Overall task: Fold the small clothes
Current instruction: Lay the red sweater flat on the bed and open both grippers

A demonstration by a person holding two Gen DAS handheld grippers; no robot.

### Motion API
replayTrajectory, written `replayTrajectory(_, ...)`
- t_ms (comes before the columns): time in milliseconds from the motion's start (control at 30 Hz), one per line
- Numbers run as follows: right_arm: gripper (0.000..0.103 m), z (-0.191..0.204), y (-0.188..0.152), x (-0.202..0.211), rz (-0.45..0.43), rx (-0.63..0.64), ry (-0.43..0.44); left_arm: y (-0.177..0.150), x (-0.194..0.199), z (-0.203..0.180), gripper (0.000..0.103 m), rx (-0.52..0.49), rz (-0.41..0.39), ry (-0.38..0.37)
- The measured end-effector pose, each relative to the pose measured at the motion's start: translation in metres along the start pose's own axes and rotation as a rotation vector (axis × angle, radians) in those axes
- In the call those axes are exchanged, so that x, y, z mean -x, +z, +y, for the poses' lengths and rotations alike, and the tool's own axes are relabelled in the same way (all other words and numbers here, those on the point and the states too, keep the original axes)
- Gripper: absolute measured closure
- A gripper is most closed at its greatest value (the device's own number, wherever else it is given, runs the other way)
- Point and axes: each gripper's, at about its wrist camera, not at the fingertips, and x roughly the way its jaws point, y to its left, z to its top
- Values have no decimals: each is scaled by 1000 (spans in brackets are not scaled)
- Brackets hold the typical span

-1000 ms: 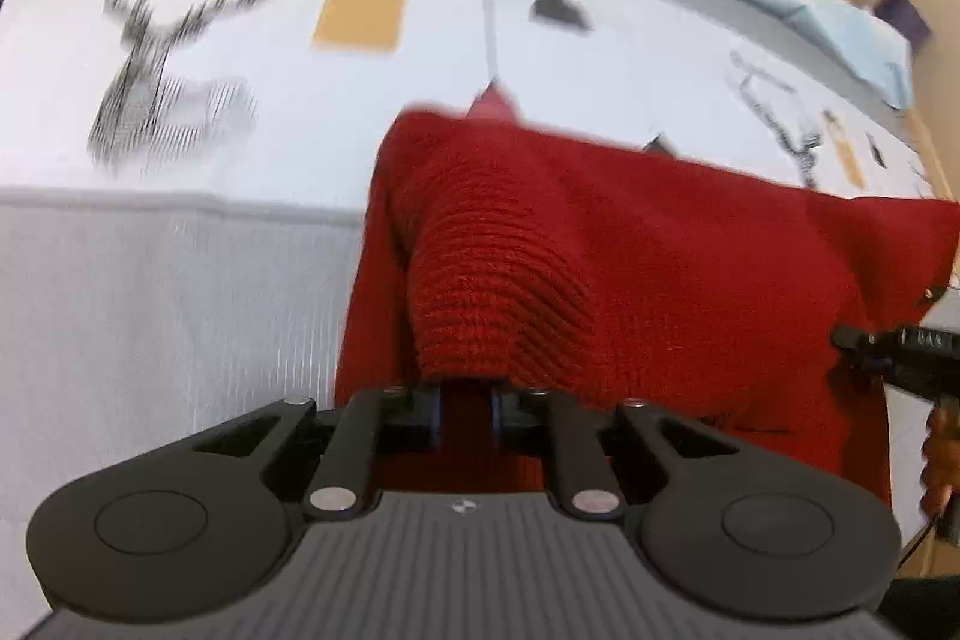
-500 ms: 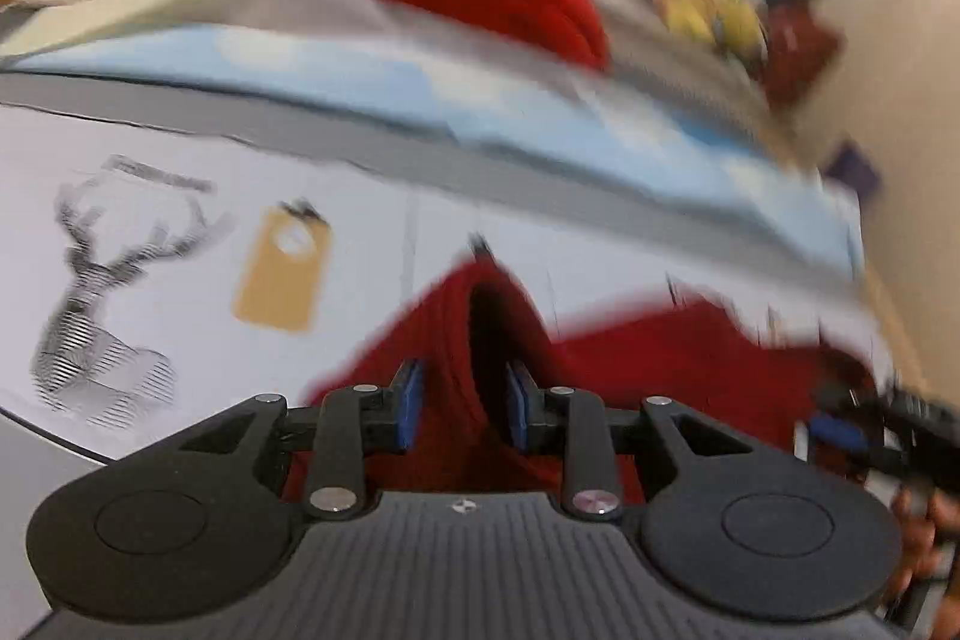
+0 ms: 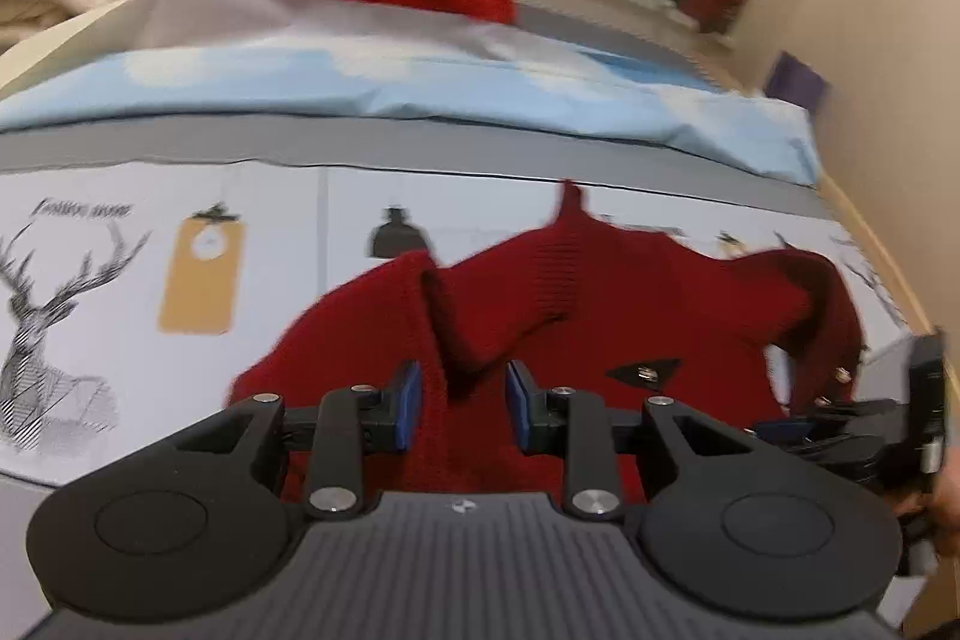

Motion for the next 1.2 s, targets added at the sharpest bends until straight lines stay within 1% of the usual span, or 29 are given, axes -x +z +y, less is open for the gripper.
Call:
replayTrajectory(67, 48, 8, -4, -7, 23, 57, 17, -3, -1, -10, 70, -31, 12, -67)
replayTrajectory(133, 58, 13, -5, -4, 1, 105, 19, -7, 1, -26, 70, -89, -10, -87)
replayTrajectory(167, 73, 13, -3, -2, -15, 114, 14, -10, 2, -33, 69, -123, -19, -107)
replayTrajectory(200, 83, 12, -2, -1, -23, 114, 6, -13, 3, -43, 69, -156, -21, -143)
replayTrajectory(233, 86, 9, 0, 0, -27, 102, 7, -16, 1, -50, 69, -173, -12, -173)
replayTrajectory(267, 90, 4, 2, 3, -37, 70, 32, -21, -1, -58, 69, -191, 6, -206)
replayTrajectory(300, 92, 0, 6, 5, -52, 43, 54, -27, -4, -66, 67, -217, 28, -240)
replayTrajectory(333, 92, -2, 9, 13, -85, 10, 89, -34, -9, -77, 62, -252, 59, -272)
replayTrajectory(367, 92, -4, 13, 22, -118, -30, 142, -41, -13, -87, 57, -288, 84, -286)
replayTrajectory(400, 92, -8, 18, 31, -154, -79, 213, -50, -17, -100, 54, -338, 97, -284)
replayTrajectory(433, 92, -12, 22, 42, -194, -144, 309, -56, -19, -108, 48, -371, 98, -277)
replayTrajectory(467, 92, -18, 24, 49, -230, -226, 423, -62, -22, -116, 40, -394, 97, -269)
replayTrajectory(533, 92, -25, 27, 58, -285, -338, 595, -69, -25, -128, 39, -398, 77, -265)
replayTrajectory(567, 92, -26, 28, 62, -309, -366, 657, -71, -27, -131, 39, -388, 64, -264)
replayTrajectory(633, 92, -26, 30, 65, -325, -415, 745, -71, -27, -138, 39, -359, 16, -242)
replayTrajectory(667, 92, -26, 29, 65, -330, -430, 776, -70, -28, -141, 42, -352, -5, -224)
replayTrajectory(700, 92, -25, 31, 62, -333, -436, 789, -70, -29, -144, 50, -354, -29, -191)
replayTrajectory(733, 92, -24, 31, 63, -333, -440, 802, -68, -30, -147, 82, -366, -34, -152)
replayTrajectory(767, 92, -23, 31, 63, -331, -441, 809, -66, -32, -149, 91, -373, -24, -118)
replayTrajectory(833, 92, -20, 32, 66, -335, -411, 781, -57, -31, -140, 92, -340, -15, -44)
replayTrajectory(900, 82, -20, 36, 64, -327, -399, 692, -43, -26, -116, 92, -280, -17, 34)
replayTrajectory(967, 74, -26, 34, 59, -316, -421, 548, -26, -16, -80, 92, -197, -30, 123)
replayTrajectory(1033, 73, -33, 32, 48, -268, -468, 412, -7, 3, -21, 92, -77, -63, 236)
replayTrajectory(1067, 73, -39, 31, 42, -222, -496, 322, 1, 16, 12, 92, -21, -87, 306)
replayTrajectory(1100, 72, -42, 29, 35, -193, -509, 254, 6, 25, 38, 93, 21, -102, 387)
replayTrajectory(1133, 72, -46, 28, 29, -156, -520, 168, 11, 39, 73, 94, 76, -120, 541)
replayTrajectory(1167, 72, -49, 26, 24, -122, -521, 103, 13, 53, 106, 95, 136, -144, 721)
replayTrajectory(1200, 72, -51, 24, 21, -96, -518, 57, 13, 66, 134, 95, 196, -164, 888)
